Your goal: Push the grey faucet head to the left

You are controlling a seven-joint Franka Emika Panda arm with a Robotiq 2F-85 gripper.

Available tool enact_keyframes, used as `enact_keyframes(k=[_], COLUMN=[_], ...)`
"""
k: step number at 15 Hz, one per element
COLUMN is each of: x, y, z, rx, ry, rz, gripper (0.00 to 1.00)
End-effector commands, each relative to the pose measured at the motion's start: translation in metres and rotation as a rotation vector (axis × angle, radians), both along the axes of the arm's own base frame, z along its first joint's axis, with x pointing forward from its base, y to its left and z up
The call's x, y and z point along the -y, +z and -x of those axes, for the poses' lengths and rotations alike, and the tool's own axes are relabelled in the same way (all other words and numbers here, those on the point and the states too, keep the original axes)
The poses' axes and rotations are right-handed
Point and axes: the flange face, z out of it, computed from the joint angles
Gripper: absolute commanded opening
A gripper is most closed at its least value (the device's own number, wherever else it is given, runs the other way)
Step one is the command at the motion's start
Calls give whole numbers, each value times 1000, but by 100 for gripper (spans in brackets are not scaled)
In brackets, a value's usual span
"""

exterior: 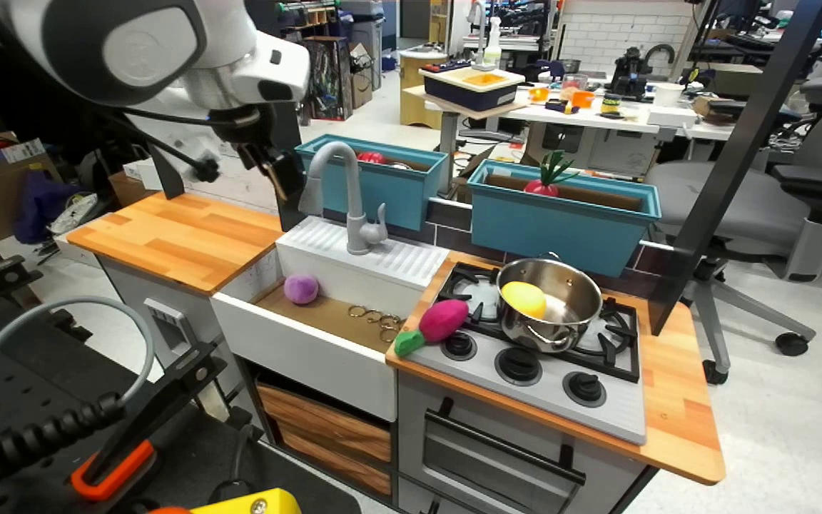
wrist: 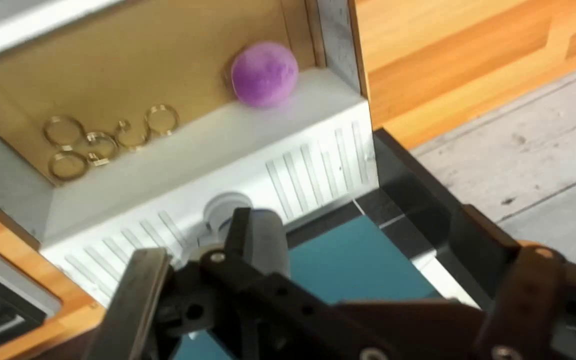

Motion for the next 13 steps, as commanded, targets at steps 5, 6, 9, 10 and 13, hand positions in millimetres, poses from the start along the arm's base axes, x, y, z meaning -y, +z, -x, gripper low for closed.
enact_keyframes(k=[5,6,9,10,13], x=[-31,-36,-47,-47,-47], y=[61,73,106,117,114], z=[123,134,153,156,155], rx=[-387,-436,-557,-602,-634], ry=[-166,-160,-169,-201,-204], rz=[27,18,-45,-65,-44], gripper=[100,100,100,100,100])
